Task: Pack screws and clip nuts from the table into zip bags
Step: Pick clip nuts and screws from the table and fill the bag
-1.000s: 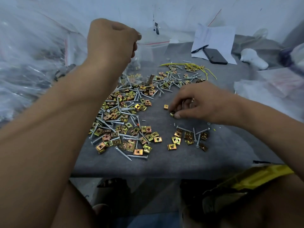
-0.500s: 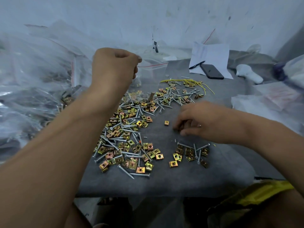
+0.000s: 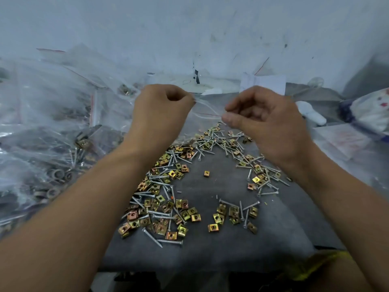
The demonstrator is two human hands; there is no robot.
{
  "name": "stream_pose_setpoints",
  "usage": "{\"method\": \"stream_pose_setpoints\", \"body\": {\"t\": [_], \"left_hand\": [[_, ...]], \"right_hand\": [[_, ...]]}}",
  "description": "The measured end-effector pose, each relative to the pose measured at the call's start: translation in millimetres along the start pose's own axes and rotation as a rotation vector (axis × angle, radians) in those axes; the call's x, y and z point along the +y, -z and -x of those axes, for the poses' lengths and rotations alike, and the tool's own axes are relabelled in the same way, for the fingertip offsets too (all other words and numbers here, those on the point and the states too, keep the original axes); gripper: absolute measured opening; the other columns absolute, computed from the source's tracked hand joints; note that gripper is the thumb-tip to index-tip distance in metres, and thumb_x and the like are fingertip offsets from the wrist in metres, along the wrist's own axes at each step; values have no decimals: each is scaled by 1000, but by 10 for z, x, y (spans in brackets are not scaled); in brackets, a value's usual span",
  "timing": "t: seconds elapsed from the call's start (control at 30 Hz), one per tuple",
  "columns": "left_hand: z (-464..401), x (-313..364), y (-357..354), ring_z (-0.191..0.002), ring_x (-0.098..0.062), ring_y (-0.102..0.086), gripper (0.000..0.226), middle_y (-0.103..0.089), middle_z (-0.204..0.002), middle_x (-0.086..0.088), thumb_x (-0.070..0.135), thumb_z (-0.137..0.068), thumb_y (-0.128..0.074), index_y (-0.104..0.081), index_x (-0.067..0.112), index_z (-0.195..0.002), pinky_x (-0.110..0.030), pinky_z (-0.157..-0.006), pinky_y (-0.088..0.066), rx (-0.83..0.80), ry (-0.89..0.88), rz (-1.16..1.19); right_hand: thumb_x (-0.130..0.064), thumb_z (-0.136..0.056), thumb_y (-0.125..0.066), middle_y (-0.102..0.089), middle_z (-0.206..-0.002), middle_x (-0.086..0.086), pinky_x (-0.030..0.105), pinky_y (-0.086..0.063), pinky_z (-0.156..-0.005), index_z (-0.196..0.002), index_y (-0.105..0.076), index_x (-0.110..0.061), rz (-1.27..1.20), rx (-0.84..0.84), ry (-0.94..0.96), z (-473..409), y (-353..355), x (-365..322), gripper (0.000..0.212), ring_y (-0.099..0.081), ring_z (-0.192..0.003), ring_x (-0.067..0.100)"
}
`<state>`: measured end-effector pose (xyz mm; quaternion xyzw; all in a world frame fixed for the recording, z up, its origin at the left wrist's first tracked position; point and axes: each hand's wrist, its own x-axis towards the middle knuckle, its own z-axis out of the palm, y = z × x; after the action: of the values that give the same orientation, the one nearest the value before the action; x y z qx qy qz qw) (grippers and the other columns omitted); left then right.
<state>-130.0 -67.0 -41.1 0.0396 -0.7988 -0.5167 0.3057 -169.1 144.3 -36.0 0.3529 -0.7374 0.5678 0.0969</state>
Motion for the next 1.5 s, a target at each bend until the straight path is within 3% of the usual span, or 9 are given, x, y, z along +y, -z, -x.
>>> {"method": "stream_pose_setpoints", "body": {"t": [0.2, 0.47, 0.63, 0.8, 0.9, 0.97, 1.13, 1.27, 1.5], "left_hand": [[77, 77, -24, -50, 2, -52, 15, -63, -56, 17, 25, -96, -70, -80, 22, -87, -9, -48, -34, -46, -102, -116], [67, 94, -2, -61, -10, -57, 17, -71, -69, -1, 19, -95, -66, -82, 19, -89, -31, -62, -48, -1, -60, -73], [7, 18, 55, -63, -15, -53, 22, -65, -68, -3, 20, -93, -66, -81, 5, -92, -31, -66, -47, 81, 13, 56], [-85, -57, 108, -64, -16, -56, 18, -65, -68, -2, 19, -92, -68, -83, 9, -90, -31, -68, -47, 185, 109, 156], [-93, -76, 112, -61, -14, -57, 17, -64, -64, 2, 20, -92, -69, -83, 14, -86, -31, -67, -47, 189, 110, 155], [-96, -82, 105, -60, -13, -57, 16, -64, -63, 3, 20, -92, -69, -83, 17, -85, -30, -66, -47, 189, 111, 151], [-83, -90, 75, -61, -14, -57, 18, -65, -66, -1, 20, -92, -68, -83, 11, -88, -29, -68, -47, 171, 106, 137], [-81, -111, 92, -60, -13, -57, 17, -65, -65, 0, 19, -93, -69, -83, 12, -88, -29, -65, -48, 175, 118, 123], [-80, -97, 115, -59, -11, -57, 18, -64, -63, 3, 16, -94, -68, -84, 13, -87, -29, -65, -48, 176, 128, 125]], "right_hand": [[-20, -83, -86, -74, -88, -8, 20, -57, -79, -102, -72, -16, 318, 150, 175, -85, -285, -127, 24, -71, -83, 6], [-33, -85, -83, -75, -86, -14, 26, -49, -88, -106, -68, -21, 605, 117, 205, -190, -378, -134, 29, -66, -91, 4], [-24, -95, -68, -72, -82, -9, 24, -55, -75, -97, -70, -15, 435, 379, 185, -378, -85, 91, 10, -69, -79, 5], [-41, -85, -80, -66, -68, -17, 9, -41, -60, -77, -75, -27, 736, 4, -261, -327, 191, 646, 17, -63, -68, -1], [-51, -78, -85, -71, -68, -14, 20, -42, -57, -72, -79, -27, 768, -138, -376, -302, 138, 758, 25, -63, -64, -3], [-53, -72, -88, -74, -79, -12, 25, -48, -65, -76, -80, -29, 808, -217, -435, -322, 68, 773, 26, -66, -77, 4], [-39, -77, -88, -76, -91, -6, 37, -59, -86, -88, -81, -30, 960, -294, -446, -341, -75, 749, 16, -69, -91, 16], [-24, -82, -80, -77, -92, -1, 41, -62, -83, -91, -83, -26, 1082, -278, -421, -366, -129, 726, 10, -70, -88, 21], [-31, -82, -79, -75, -85, -3, 39, -61, -78, -84, -82, -27, 1119, -295, -381, -365, -87, 752, 5, -67, -83, 19]]}}
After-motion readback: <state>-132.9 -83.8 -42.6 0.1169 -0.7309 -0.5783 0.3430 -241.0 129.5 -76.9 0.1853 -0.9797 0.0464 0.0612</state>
